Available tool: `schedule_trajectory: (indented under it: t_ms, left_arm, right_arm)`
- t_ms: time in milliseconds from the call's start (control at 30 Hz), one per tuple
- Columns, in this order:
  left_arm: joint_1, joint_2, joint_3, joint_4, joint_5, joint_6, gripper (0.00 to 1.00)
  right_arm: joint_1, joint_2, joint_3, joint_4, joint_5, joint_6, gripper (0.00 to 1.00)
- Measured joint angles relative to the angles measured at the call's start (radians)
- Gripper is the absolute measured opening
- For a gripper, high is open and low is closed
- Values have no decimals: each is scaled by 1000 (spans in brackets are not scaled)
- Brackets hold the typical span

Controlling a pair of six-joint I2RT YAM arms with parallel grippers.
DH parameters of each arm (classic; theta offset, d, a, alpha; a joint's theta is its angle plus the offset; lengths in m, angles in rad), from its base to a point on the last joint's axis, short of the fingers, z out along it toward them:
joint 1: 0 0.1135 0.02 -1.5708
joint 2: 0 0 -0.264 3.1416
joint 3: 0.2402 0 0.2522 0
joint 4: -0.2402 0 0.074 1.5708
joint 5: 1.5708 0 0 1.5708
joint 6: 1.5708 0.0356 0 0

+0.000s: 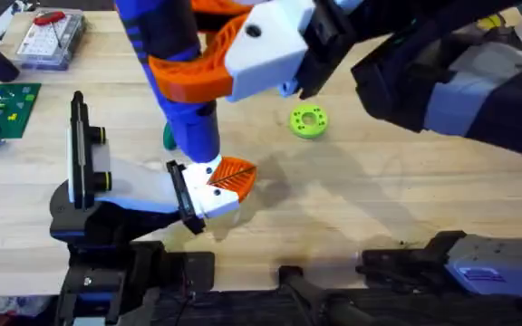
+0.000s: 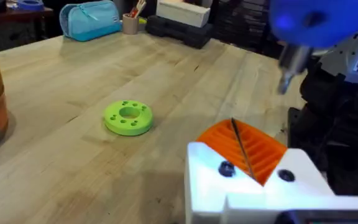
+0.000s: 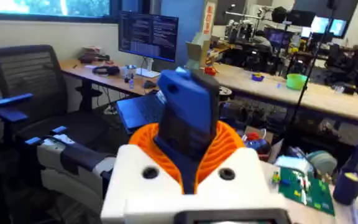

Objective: Pick up the gripper from the table and insert it into the empty holder that is missing its gripper. Then pick up a screw, insert it into the mounting hole, and use the screwdriver to tighten it. Finally, clean up the table by picking up the vegetable and placing it into the bucket.

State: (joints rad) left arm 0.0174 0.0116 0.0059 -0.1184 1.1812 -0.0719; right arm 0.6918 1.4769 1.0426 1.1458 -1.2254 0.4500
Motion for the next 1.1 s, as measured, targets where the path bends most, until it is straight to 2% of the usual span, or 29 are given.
schedule_trajectory:
  t_ms: [400,1100]
  left_arm:
    - [0,0,0,0,0,0,10]
    - [0,0,0,0,0,0,10]
  right_arm:
    - [26,0,-70,-1,53,-21,55]
    - [27,34,-72,-9,70,-51,55]
